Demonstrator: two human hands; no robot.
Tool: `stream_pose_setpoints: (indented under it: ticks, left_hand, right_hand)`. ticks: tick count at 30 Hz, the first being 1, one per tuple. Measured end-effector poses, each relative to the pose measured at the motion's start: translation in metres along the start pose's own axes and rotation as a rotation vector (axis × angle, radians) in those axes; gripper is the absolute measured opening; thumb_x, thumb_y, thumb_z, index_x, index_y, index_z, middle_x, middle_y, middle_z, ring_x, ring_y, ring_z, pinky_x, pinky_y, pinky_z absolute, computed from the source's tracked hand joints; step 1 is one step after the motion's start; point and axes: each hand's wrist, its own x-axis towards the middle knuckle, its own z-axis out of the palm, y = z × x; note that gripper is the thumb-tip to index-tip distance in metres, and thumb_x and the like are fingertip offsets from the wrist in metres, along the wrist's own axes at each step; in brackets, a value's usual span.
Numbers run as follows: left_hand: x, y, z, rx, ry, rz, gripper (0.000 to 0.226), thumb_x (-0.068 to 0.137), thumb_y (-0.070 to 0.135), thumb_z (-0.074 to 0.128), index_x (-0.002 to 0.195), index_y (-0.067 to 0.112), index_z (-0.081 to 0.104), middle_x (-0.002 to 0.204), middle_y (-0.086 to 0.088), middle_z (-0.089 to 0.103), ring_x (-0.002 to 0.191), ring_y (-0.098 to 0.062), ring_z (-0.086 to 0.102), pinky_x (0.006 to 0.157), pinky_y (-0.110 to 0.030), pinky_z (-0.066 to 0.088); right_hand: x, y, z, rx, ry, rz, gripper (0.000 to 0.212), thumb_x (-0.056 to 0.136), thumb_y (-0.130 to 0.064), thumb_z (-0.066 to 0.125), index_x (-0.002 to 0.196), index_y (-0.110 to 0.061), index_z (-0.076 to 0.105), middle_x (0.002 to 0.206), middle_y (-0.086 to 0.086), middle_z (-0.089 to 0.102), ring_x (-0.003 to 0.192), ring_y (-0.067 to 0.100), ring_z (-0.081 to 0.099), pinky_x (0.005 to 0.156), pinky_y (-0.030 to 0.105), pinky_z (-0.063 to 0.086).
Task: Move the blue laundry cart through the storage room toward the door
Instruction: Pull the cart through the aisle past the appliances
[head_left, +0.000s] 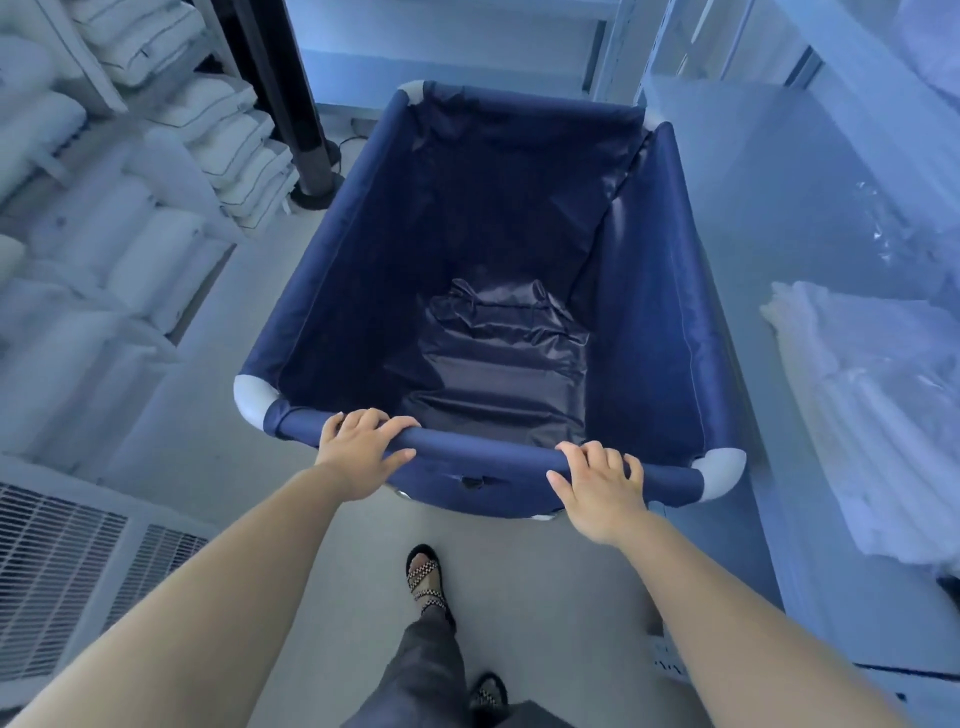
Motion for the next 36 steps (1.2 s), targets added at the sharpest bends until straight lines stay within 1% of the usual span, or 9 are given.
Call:
stream_pose_setpoints:
  ticks: [3,7,12,18,25,29,36]
  left_hand:
    - [-0.045,0.001,0.019,-0.001,0.022,-0.001,0.037,0.094,0.051,0.036,0.131,0.047,0.035,0.126,0.01,0.045,0.13,-0.014,0.033,0.114,-0.041,0.012]
    - [-0.099,-0.003,0.043,0.032,0.056,0.018,0.036,0.094,0.053,0.035,0.129,0.048,0.036,0.12,0.011,0.045,0.124,-0.013,0.036,0.109,-0.038,0.015]
    - [-0.156,-0.008,0.058,0.034,0.059,0.009,0.036,0.095,0.052,0.034,0.131,0.047,0.036,0.123,0.011,0.046,0.126,-0.013,0.036,0.111,-0.039,0.014]
    - [-0.229,-0.014,0.075,-0.017,0.076,0.012,0.036,0.095,0.047,0.039,0.131,0.043,0.041,0.128,0.009,0.05,0.13,-0.014,0.036,0.115,-0.039,0.014]
    - [-0.335,-0.031,0.108,0.001,0.052,0.025,0.038,0.096,0.046,0.038,0.133,0.043,0.039,0.132,0.008,0.049,0.131,-0.016,0.036,0.115,-0.041,0.014]
    - [-0.4,-0.036,0.123,0.014,-0.003,0.018,0.037,0.096,0.047,0.037,0.133,0.044,0.037,0.131,0.009,0.048,0.131,-0.016,0.035,0.115,-0.041,0.015]
    - [-0.494,-0.033,0.156,0.057,-0.077,0.005,0.036,0.096,0.052,0.033,0.131,0.049,0.034,0.126,0.012,0.048,0.126,-0.014,0.035,0.108,-0.036,0.017]
  right_hand:
    - [-0.042,0.0,0.017,0.003,-0.033,-0.015,0.051,0.096,-0.051,0.023,0.142,-0.03,0.018,0.134,-0.001,0.032,0.128,0.023,0.026,0.114,0.048,0.005]
    - [-0.093,-0.003,0.042,0.014,-0.035,-0.023,0.051,0.096,-0.05,0.026,0.143,-0.03,0.017,0.136,0.0,0.03,0.129,0.023,0.025,0.114,0.049,0.003]
    - [-0.148,-0.016,0.069,-0.006,0.005,-0.023,0.053,0.095,-0.049,0.031,0.143,-0.029,0.017,0.136,0.0,0.03,0.129,0.024,0.026,0.114,0.05,0.003]
    - [-0.216,-0.038,0.105,-0.019,0.043,0.016,0.053,0.096,-0.048,0.031,0.142,-0.028,0.017,0.14,0.003,0.029,0.133,0.026,0.023,0.115,0.051,0.002]
    - [-0.318,-0.062,0.156,-0.004,0.054,0.035,0.049,0.097,-0.046,0.029,0.142,-0.029,0.018,0.142,0.003,0.028,0.134,0.026,0.021,0.115,0.051,0.002]
    - [-0.379,-0.07,0.183,0.011,0.024,0.02,0.048,0.097,-0.044,0.029,0.142,-0.031,0.018,0.142,0.0,0.028,0.133,0.025,0.022,0.114,0.05,0.003]
    - [-0.472,-0.067,0.221,0.035,0.007,-0.018,0.044,0.098,-0.042,0.029,0.14,-0.033,0.021,0.137,-0.003,0.032,0.127,0.024,0.029,0.113,0.047,0.005]
